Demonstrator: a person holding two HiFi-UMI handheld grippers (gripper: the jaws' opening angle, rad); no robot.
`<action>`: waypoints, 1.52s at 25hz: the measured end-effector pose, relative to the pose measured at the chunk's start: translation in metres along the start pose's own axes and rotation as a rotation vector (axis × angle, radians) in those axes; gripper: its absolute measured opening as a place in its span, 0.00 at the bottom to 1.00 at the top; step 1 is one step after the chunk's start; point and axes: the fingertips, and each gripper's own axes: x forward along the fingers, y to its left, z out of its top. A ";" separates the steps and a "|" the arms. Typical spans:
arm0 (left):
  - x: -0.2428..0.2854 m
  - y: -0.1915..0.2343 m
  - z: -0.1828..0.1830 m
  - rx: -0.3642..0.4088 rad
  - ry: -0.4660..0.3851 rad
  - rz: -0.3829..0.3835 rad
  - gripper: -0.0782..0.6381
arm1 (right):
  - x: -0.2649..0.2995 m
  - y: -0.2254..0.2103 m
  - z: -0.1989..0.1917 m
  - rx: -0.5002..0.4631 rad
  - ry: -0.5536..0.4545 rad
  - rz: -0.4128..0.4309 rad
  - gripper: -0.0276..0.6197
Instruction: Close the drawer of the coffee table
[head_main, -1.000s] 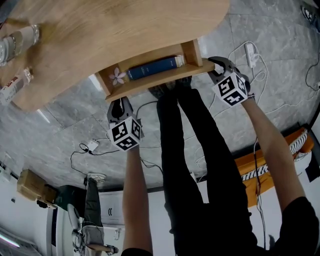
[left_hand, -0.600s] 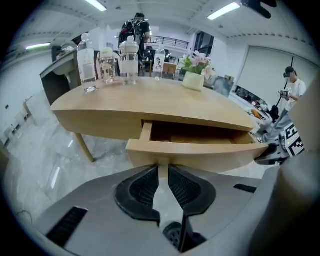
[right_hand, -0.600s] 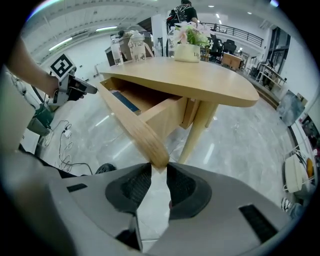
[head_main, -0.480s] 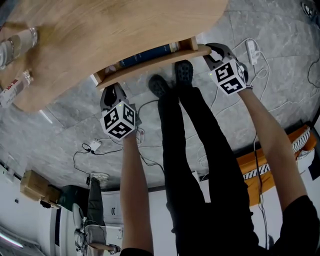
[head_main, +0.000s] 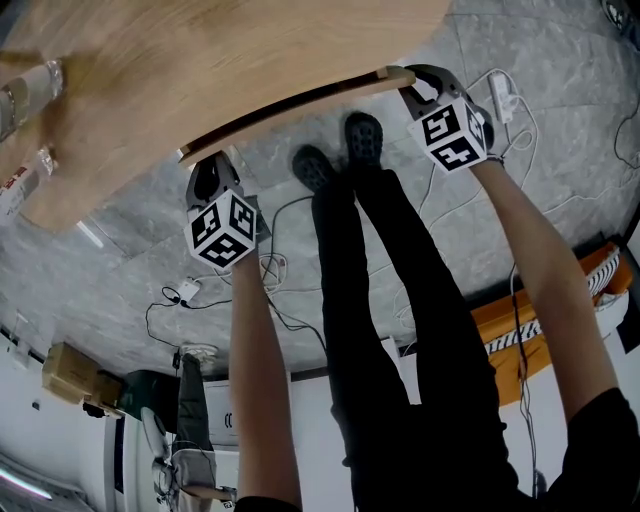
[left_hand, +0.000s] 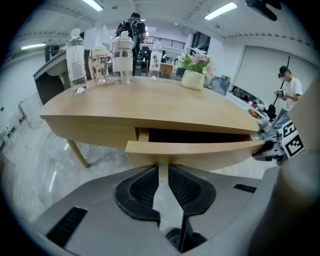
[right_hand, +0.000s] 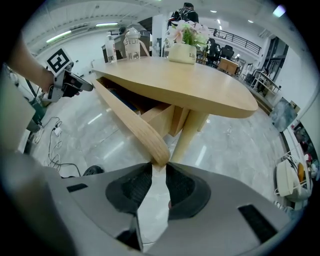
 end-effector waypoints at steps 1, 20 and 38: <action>0.002 0.000 0.002 0.001 -0.001 -0.001 0.20 | 0.001 -0.002 0.001 0.001 -0.001 -0.005 0.17; 0.024 0.004 0.036 -0.015 -0.044 -0.018 0.20 | 0.010 -0.030 0.027 0.030 -0.019 -0.077 0.16; -0.036 -0.013 0.036 -0.022 -0.079 -0.075 0.18 | -0.060 -0.001 0.044 0.138 -0.067 -0.131 0.09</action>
